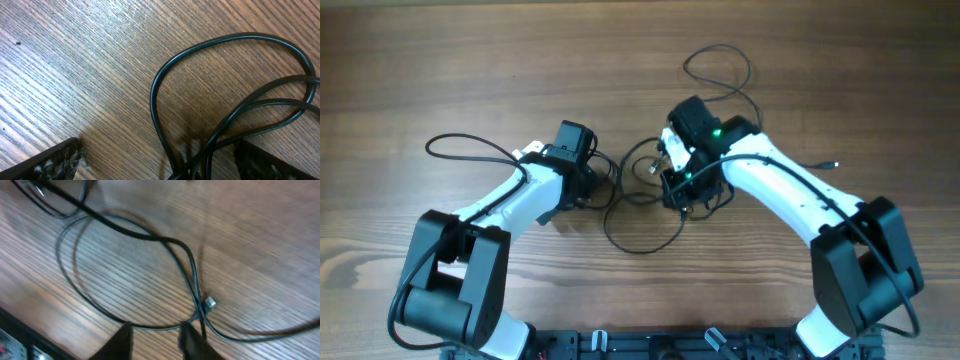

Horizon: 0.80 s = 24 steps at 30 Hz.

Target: Untangle cables

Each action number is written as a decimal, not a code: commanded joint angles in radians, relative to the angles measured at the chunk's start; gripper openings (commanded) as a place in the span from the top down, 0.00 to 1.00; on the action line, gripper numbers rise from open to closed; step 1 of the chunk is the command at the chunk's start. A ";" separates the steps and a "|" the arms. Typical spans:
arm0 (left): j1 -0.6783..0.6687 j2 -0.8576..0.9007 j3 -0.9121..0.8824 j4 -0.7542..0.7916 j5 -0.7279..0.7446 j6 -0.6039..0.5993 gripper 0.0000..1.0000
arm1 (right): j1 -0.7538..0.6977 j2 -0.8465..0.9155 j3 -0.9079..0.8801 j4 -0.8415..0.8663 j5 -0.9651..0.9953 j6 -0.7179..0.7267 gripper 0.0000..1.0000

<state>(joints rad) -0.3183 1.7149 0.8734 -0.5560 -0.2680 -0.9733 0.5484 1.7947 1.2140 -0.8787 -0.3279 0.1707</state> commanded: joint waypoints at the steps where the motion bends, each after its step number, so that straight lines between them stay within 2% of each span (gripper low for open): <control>1: 0.008 0.054 -0.043 0.007 0.076 -0.003 0.00 | 0.002 0.021 -0.068 0.093 0.022 -0.048 0.23; 4: 0.008 0.054 -0.043 0.007 0.076 -0.002 0.00 | 0.004 0.021 -0.121 0.198 0.043 -0.048 0.06; 6: 0.008 0.054 -0.043 0.007 0.076 -0.002 0.00 | 0.004 0.021 -0.156 0.268 0.050 -0.096 0.01; 10: 0.008 0.054 -0.043 0.007 0.076 -0.003 0.00 | 0.009 0.021 -0.193 0.314 0.051 -0.153 0.06; 11: 0.008 0.054 -0.043 0.007 0.076 -0.003 0.00 | 0.014 0.021 -0.199 0.314 0.051 -0.162 0.10; 13: 0.008 0.054 -0.043 0.007 0.077 -0.003 0.00 | 0.034 0.021 -0.216 0.314 0.085 -0.179 0.29; 14: 0.008 0.054 -0.043 0.007 0.077 -0.003 0.00 | 0.048 0.021 -0.227 0.315 0.131 -0.179 0.36; 17: 0.008 0.054 -0.043 0.006 0.077 -0.003 0.00 | 0.083 0.021 -0.262 0.328 0.261 -0.178 0.42; 18: 0.008 0.054 -0.043 0.007 0.077 -0.003 0.00 | 0.096 0.021 -0.277 0.337 0.292 -0.178 0.48; 22: 0.008 0.054 -0.043 0.006 0.077 -0.002 0.00 | 0.120 0.022 -0.316 0.372 0.344 -0.177 0.75; 24: 0.008 0.054 -0.043 0.006 0.077 -0.003 0.00 | 0.120 0.022 -0.335 0.396 0.357 -0.167 0.93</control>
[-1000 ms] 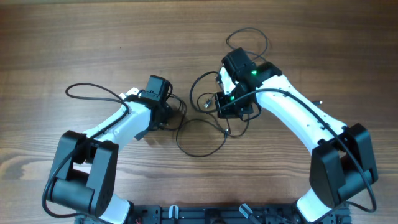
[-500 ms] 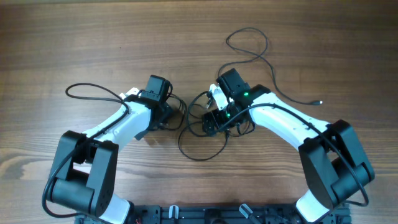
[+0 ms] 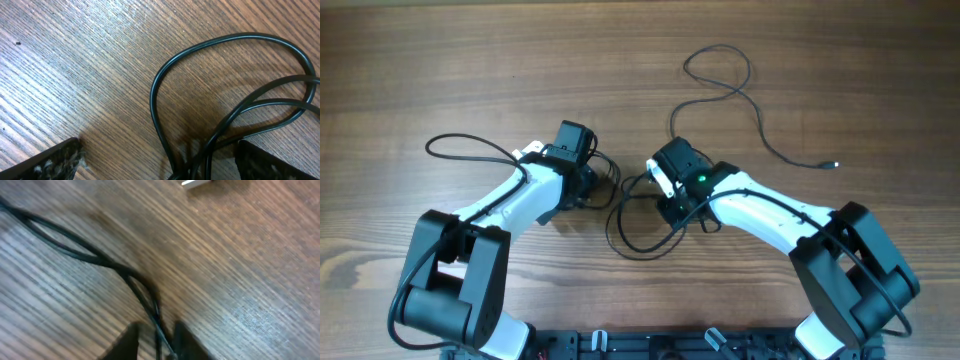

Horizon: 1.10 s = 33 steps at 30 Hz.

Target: Untangle cables

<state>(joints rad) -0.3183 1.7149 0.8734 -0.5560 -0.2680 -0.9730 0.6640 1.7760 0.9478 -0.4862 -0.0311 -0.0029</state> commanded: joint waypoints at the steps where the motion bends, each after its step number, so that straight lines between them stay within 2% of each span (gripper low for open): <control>1: 0.008 0.054 -0.043 0.006 0.077 -0.003 0.00 | 0.005 0.041 -0.073 0.011 0.058 0.013 0.95; 5: 0.008 0.054 -0.043 0.006 0.077 -0.003 0.00 | -0.001 0.034 -0.043 0.053 0.074 0.003 0.96; 9: 0.008 0.054 -0.043 -0.002 0.077 -0.003 0.00 | -0.060 -0.037 0.100 -0.033 0.114 0.011 0.96; 16: 0.008 0.054 -0.043 -0.001 0.077 -0.003 0.00 | -0.314 -0.249 0.459 -0.150 0.114 0.013 0.96; 19: 0.008 0.054 -0.043 0.003 0.077 -0.003 0.00 | -0.406 -0.314 0.533 -0.172 0.072 0.010 0.96; 22: 0.008 0.054 -0.043 0.014 0.077 -0.003 0.00 | -0.502 -0.391 0.561 -0.148 0.069 0.009 0.96; 28: 0.008 0.054 -0.043 0.018 0.077 -0.003 0.00 | -0.768 -0.428 0.556 -0.108 0.311 0.132 0.96; 33: 0.008 0.054 -0.043 0.021 0.077 -0.003 0.00 | -0.917 -0.362 0.550 -0.222 0.265 0.266 0.96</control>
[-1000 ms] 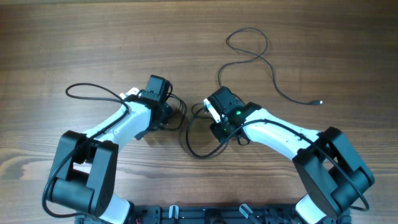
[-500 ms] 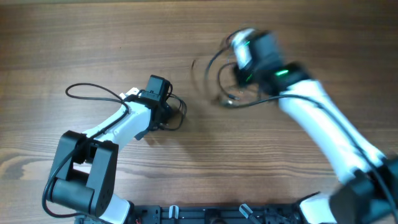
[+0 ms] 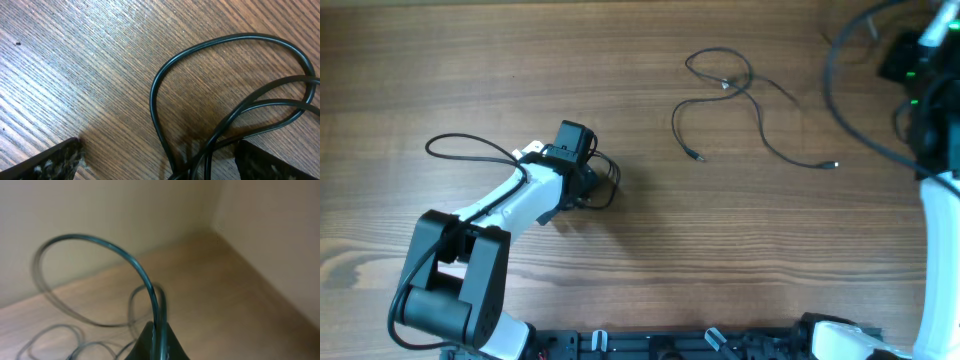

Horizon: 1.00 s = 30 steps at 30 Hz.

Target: Untangle cables

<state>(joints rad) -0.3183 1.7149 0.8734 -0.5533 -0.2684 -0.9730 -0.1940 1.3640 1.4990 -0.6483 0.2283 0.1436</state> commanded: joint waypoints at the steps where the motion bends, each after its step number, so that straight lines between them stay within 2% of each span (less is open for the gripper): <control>1: 0.008 0.054 -0.043 0.019 0.077 -0.003 0.00 | -0.064 0.059 -0.001 -0.079 0.006 0.137 0.96; 4: 0.008 0.054 -0.043 0.019 0.077 -0.003 0.00 | -0.068 0.087 -0.001 -0.116 0.006 0.194 0.96; 6: 0.008 0.054 -0.043 0.019 0.077 -0.003 0.00 | -0.068 0.100 -0.001 -0.082 -0.006 0.222 0.96; 9: 0.008 0.054 -0.043 0.019 0.077 -0.003 0.00 | -0.067 0.103 -0.001 -0.027 -0.149 0.214 0.96; 12: 0.008 0.054 -0.043 0.023 0.077 -0.003 0.00 | -0.067 0.116 -0.002 -0.012 -0.365 0.158 0.96; 15: 0.008 0.054 -0.043 0.027 0.097 -0.003 0.00 | -0.053 0.178 -0.007 -0.019 -0.578 -0.034 0.96; 19: 0.005 0.054 -0.043 0.027 0.107 -0.003 0.00 | -0.019 0.308 -0.021 -0.027 -0.578 -0.158 0.96; 23: 0.005 0.054 -0.043 0.026 0.107 -0.003 0.00 | -0.011 0.452 -0.021 0.029 -0.513 -0.167 0.96; 30: 0.005 0.054 -0.043 0.062 0.107 -0.003 0.00 | 0.011 0.578 -0.021 0.046 -0.510 -0.167 0.96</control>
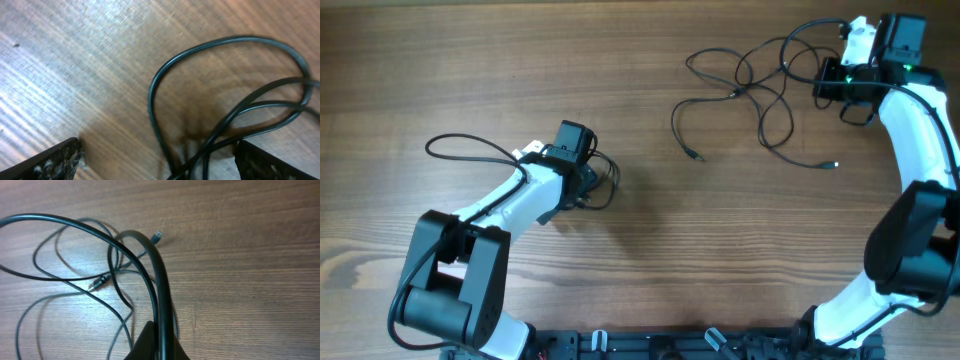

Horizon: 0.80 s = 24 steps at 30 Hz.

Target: Untangle cables

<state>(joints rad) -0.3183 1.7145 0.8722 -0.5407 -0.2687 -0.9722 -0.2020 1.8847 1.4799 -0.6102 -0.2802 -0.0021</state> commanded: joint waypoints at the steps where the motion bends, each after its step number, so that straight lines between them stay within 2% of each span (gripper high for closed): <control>1: 0.005 0.054 -0.042 0.056 0.107 -0.004 0.00 | 0.025 0.068 -0.002 0.011 0.000 -0.021 0.96; 5: 0.005 0.054 -0.042 0.063 0.107 -0.004 0.00 | 0.066 0.140 -0.002 0.063 0.037 0.038 0.95; 12: 0.005 0.054 -0.042 0.063 0.107 -0.003 0.00 | 0.132 0.221 -0.002 0.167 0.048 0.057 0.83; 13: 0.005 0.054 -0.042 0.063 0.107 -0.003 0.00 | 0.137 0.229 -0.002 0.184 0.048 0.058 0.79; 14: 0.005 0.054 -0.042 0.063 0.107 -0.003 0.00 | 0.141 0.232 -0.002 0.201 0.048 0.062 0.70; 17: 0.005 0.054 -0.042 0.063 0.107 -0.004 0.00 | 0.153 0.251 -0.002 0.229 0.083 0.061 0.59; 18: 0.005 0.054 -0.042 0.063 0.107 -0.003 0.00 | 0.155 0.257 -0.002 0.233 0.100 0.055 0.49; 20: 0.005 0.054 -0.042 0.063 0.107 -0.004 0.00 | 0.160 0.278 -0.002 0.238 0.136 0.053 0.40; 22: 0.005 0.054 -0.042 0.062 0.107 -0.003 0.00 | 0.160 0.290 -0.002 0.244 0.147 0.053 0.35; 24: 0.005 0.054 -0.042 0.062 0.107 -0.004 0.00 | 0.160 0.300 -0.002 0.262 0.146 0.053 0.34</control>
<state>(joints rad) -0.3183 1.7145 0.8715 -0.4961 -0.2687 -0.9695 -0.0471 2.1464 1.4799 -0.3683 -0.1734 0.0517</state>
